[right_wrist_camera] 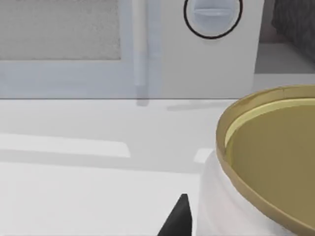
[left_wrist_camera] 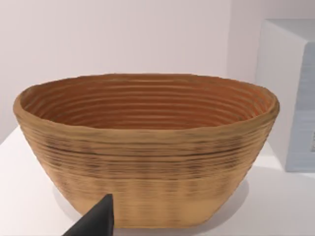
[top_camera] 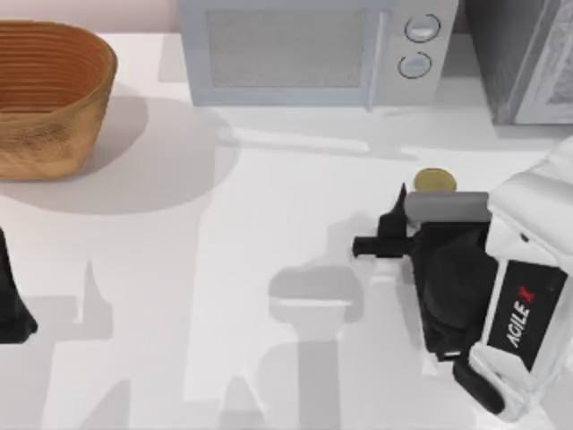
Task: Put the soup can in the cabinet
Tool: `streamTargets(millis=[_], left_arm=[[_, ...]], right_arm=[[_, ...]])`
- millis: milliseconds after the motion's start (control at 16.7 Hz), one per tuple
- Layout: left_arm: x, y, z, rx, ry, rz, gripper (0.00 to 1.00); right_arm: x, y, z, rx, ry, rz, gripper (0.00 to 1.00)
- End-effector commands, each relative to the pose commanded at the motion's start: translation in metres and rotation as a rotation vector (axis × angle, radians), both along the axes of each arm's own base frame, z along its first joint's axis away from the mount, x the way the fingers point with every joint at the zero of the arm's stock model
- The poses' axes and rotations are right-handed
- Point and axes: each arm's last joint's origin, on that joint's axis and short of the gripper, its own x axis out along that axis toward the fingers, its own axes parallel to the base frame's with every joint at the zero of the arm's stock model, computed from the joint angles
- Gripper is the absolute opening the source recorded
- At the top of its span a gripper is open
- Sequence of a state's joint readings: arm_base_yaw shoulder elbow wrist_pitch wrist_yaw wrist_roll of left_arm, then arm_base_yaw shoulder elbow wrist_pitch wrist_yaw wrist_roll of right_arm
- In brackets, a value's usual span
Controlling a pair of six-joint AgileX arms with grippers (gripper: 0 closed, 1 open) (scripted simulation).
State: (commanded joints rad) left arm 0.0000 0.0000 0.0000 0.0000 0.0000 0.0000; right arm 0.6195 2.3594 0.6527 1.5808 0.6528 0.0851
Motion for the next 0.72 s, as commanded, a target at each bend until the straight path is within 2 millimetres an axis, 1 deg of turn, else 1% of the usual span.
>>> streamTargets(millis=[120,180,720], left_arm=[[0.0000,0.0000,0.0000,0.000,0.000,0.000,1.00],[0.0000,0.0000,0.0000,0.000,0.000,0.000,1.00],[0.0000,0.0000,0.0000,0.000,0.000,0.000,1.00]], right_arm=[[0.0000,0.0000,0.0000,0.000,0.000,0.000,0.02],[0.0000,0.0000,0.0000,0.000,0.000,0.000,0.00],[-0.0003,0.0005,0.0007,0.001,0.000,0.002,0.00]])
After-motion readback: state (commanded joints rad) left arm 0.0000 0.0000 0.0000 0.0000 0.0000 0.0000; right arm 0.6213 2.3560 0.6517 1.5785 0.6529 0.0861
